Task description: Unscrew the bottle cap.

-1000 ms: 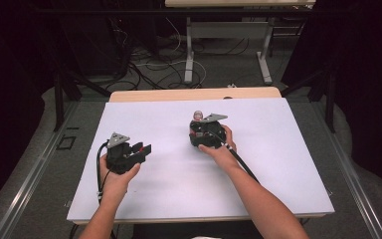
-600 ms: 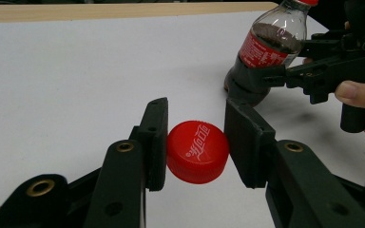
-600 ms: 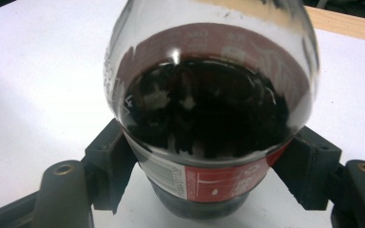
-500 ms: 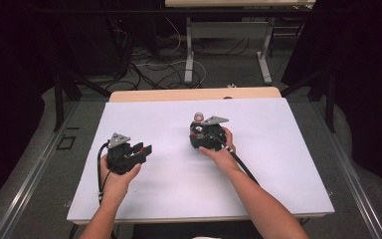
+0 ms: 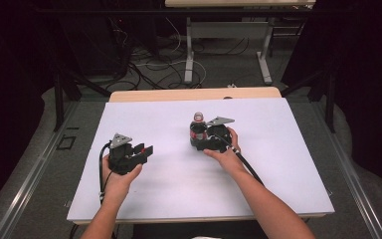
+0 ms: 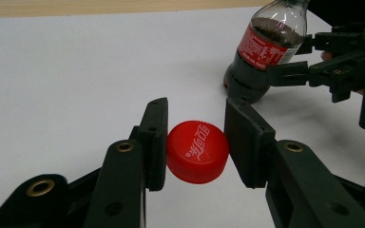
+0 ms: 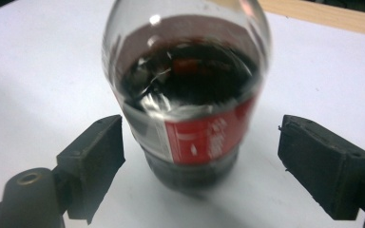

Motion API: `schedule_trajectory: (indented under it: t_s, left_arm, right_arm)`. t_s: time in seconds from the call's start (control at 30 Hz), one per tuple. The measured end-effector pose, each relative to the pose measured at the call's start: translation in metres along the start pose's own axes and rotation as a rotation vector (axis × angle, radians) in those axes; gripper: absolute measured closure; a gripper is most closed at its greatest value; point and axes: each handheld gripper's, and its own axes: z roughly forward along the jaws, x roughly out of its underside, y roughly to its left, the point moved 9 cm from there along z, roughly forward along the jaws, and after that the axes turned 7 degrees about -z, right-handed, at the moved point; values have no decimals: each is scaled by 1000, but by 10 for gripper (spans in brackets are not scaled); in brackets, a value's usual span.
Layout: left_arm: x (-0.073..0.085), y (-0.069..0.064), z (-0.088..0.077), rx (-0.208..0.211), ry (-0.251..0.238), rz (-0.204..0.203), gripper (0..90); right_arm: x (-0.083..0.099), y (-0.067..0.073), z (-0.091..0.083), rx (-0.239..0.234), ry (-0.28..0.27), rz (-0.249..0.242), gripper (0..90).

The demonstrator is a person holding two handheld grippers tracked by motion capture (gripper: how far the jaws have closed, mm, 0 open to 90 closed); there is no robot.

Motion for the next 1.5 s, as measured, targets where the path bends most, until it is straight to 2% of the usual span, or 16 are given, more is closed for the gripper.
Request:
schedule_trajectory:
  t_s: [0.03,0.07,0.2,0.43,0.47,0.63,0.7,0.73,0.87,0.97,1.03,1.07,1.13,1.3,1.47,1.5]
  left_arm:
    - [0,0,2,-2,-13,0,620]
    - [1,0,1,3,7,5,620]
    - [3,-1,3,1,12,8,620]
    - [6,-10,13,12,12,24,620]
    - [8,-12,15,23,32,28,620]
    - [13,-28,27,53,59,65,620]
    - [15,-34,34,53,59,77,620]
    - [16,-37,36,59,72,96,620]
    - [18,-51,48,82,76,111,620]
    - [21,-61,56,111,96,123,620]
    - [24,-69,62,138,108,131,620]
    - [26,-74,66,149,111,117,620]
    - [30,-81,73,169,128,132,620]
    - [44,-102,91,210,157,112,620]
    - [61,-117,106,233,182,156,620]
    - [66,-118,106,233,203,161,620]
  right_arm:
    - [1,0,-3,-1,9,10,150]
    - [2,-2,-6,0,11,8,147]
    - [5,-5,-21,8,18,31,136]
    - [18,-7,-49,5,41,25,71]
    - [21,-7,-53,8,43,17,61]
    - [35,-6,-74,12,62,3,20]
    - [39,-6,-80,12,72,-5,8]
    - [41,-6,-84,15,69,-9,8]
    - [44,-6,-97,15,69,-20,1]
    - [45,-6,-104,10,65,-8,0]
    - [47,-7,-107,11,57,-5,0]
    - [47,-8,-109,14,53,-5,0]
    - [50,-9,-110,18,47,2,0]
    - [56,-16,-113,33,49,14,0]
    - [61,-21,-115,39,50,37,0]
    - [62,-21,-115,35,49,37,0]
